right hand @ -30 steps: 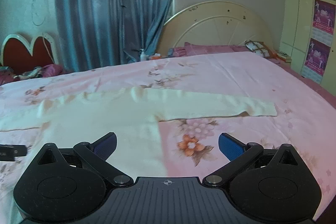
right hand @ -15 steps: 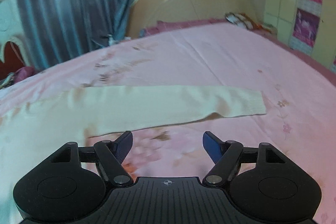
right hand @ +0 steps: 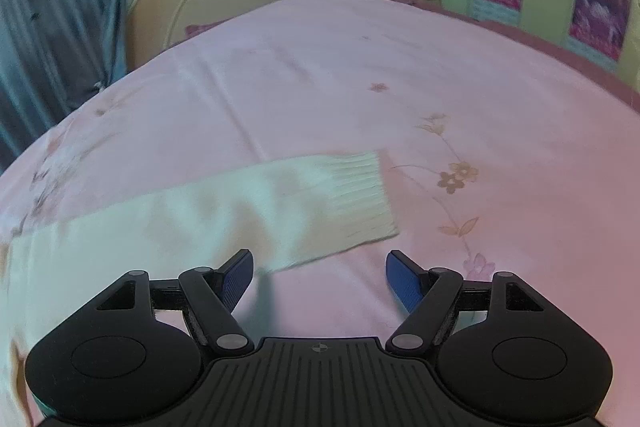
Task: Fold small clothes
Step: 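Reach the right gripper to a sleeve cuff and close on it, then carry the sleeve across the sweater body with the right gripper and release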
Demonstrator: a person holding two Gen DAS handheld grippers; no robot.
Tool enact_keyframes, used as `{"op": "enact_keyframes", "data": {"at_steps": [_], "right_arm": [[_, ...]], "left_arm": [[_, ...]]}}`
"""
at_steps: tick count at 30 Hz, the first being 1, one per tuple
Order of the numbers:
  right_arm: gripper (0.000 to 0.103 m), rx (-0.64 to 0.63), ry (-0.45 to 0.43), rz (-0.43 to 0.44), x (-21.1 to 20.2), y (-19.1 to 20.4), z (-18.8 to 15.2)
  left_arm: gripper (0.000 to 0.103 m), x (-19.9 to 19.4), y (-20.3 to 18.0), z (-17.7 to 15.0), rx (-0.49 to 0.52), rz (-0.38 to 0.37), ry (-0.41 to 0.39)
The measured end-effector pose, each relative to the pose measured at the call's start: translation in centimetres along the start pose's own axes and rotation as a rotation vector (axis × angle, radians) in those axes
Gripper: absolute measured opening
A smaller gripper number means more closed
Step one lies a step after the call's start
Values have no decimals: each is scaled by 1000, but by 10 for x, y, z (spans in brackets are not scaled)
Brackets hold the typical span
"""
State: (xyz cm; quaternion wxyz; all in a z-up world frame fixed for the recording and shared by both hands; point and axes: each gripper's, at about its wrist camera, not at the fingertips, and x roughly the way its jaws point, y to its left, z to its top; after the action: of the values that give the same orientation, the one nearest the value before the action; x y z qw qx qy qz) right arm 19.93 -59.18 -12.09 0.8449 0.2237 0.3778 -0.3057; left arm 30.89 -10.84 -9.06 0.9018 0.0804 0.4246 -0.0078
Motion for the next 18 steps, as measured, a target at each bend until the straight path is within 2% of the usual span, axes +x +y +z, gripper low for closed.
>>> {"op": "enact_keyframes", "data": {"at_steps": [1, 2, 3, 7, 8, 11, 12, 15, 18], "right_arm": [[69, 11, 6, -1, 4, -3, 2], [56, 21, 12, -3, 7, -5, 3], [52, 28, 11, -9, 9, -6, 4], [52, 17, 0, -14, 11, -4, 7], [46, 3, -1, -17, 11, -1, 6], [13, -8, -7, 12, 16, 4, 6], [8, -9, -5, 19, 17, 6, 6], [2, -9, -13, 38, 15, 5, 6], [2, -26, -48, 65, 5, 10, 7]], "left_arm": [[101, 1, 0, 0, 0, 4, 2], [100, 3, -1, 0, 0, 7, 5], [100, 5, -1, 1, -1, 8, 9], [100, 9, 0, 2, 1, 16, 24], [100, 9, 1, 2, 3, 19, 23], [100, 10, 2, 2, 9, 16, 23], [100, 10, 3, 2, 8, 12, 21], [99, 10, 6, 3, -7, -35, 21], [100, 10, 10, 4, -24, -46, 18]]}}
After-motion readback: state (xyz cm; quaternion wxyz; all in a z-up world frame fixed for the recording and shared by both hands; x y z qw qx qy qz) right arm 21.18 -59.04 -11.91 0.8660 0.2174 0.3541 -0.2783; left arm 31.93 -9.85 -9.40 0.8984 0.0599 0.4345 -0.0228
